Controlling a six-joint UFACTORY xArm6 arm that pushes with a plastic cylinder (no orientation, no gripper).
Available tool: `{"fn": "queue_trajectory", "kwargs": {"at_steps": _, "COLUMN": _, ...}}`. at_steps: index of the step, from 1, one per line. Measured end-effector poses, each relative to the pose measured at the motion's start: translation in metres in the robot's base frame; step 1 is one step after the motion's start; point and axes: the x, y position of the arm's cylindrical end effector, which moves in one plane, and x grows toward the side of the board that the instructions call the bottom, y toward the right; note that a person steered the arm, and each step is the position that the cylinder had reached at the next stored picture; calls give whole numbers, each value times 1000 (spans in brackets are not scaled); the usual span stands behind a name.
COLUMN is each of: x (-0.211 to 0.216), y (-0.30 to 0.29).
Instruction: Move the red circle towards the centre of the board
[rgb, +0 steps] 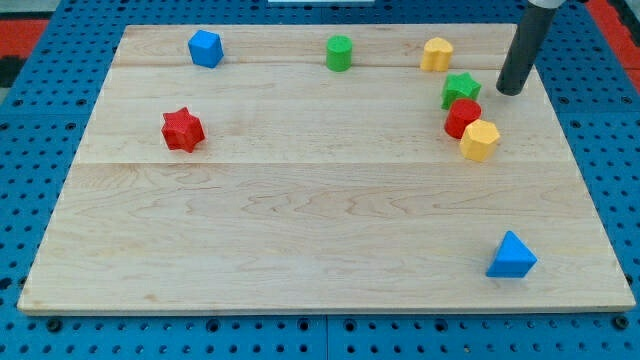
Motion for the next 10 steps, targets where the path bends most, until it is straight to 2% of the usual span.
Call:
{"fn": "queue_trajectory", "kwargs": {"at_steps": 2, "x": 11, "y": -23}}
{"fn": "queue_trajectory", "kwargs": {"at_steps": 3, "x": 27, "y": -62}}
{"fn": "queue_trajectory", "kwargs": {"at_steps": 4, "x": 61, "y": -94}}
{"fn": "queue_trajectory", "kwargs": {"at_steps": 5, "x": 74, "y": -72}}
{"fn": "queue_trajectory", "kwargs": {"at_steps": 6, "x": 107, "y": -100}}
{"fn": "queue_trajectory", "kwargs": {"at_steps": 7, "x": 103, "y": -144}}
{"fn": "queue_trajectory", "kwargs": {"at_steps": 8, "x": 122, "y": -148}}
{"fn": "queue_trajectory", "kwargs": {"at_steps": 9, "x": 109, "y": -198}}
{"fn": "queue_trajectory", "kwargs": {"at_steps": 10, "x": 104, "y": -212}}
